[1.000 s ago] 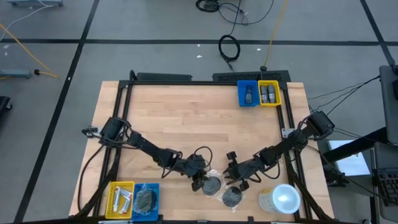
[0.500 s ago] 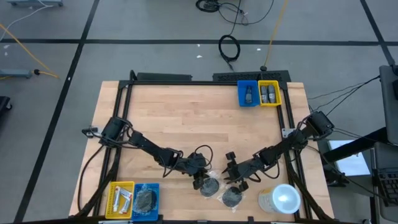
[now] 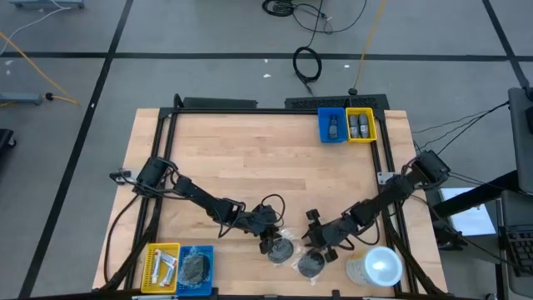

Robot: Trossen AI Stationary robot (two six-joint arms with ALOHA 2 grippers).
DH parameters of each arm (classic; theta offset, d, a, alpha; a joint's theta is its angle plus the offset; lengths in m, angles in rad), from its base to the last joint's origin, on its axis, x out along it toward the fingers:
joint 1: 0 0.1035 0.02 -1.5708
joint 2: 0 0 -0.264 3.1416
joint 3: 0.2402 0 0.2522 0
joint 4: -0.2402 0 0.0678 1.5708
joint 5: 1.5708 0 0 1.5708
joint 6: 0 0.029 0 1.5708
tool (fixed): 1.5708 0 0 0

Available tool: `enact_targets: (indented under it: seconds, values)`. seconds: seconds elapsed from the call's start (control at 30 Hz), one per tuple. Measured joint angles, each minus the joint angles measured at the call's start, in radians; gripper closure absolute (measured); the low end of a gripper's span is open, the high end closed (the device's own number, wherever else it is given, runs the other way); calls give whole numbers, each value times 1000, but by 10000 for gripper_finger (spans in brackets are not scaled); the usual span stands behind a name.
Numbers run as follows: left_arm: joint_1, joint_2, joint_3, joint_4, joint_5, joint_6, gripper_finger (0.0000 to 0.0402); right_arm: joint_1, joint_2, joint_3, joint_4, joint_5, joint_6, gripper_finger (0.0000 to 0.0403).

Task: Pick & Place Travel size toiletries
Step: Put the black hairbrush into the bottom blue bin

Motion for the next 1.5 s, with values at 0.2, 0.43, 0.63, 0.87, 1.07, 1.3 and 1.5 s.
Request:
enact_targets:
  seconds: [0.2, 0.43, 0.63, 0.87, 1.07, 1.3, 1.5]
  values:
    - [0, 1, 0, -1, 0, 0, 277, 43, 1, -1, 14, 17, 29, 283]
    - [0, 2, -1, -1, 0, -5, 277, 52, 8, 26, 20, 37, -27, 283]
    - [0, 2, -2, 0, -1, -7, 277, 51, 42, 65, 22, 91, -87, 283]
    - [0, 2, -2, 1, -1, -8, 277, 51, 125, 115, 33, 122, -122, 283]
    - [0, 2, -2, 1, -1, -8, 277, 53, 143, 153, -4, 173, -207, 288]
    - [0, 2, -2, 1, -1, -7, 277, 39, 142, 156, -102, 172, -139, 308]
    - [0, 3, -2, 4, -1, -5, 277, 39, 143, 155, -113, 188, -116, 355]
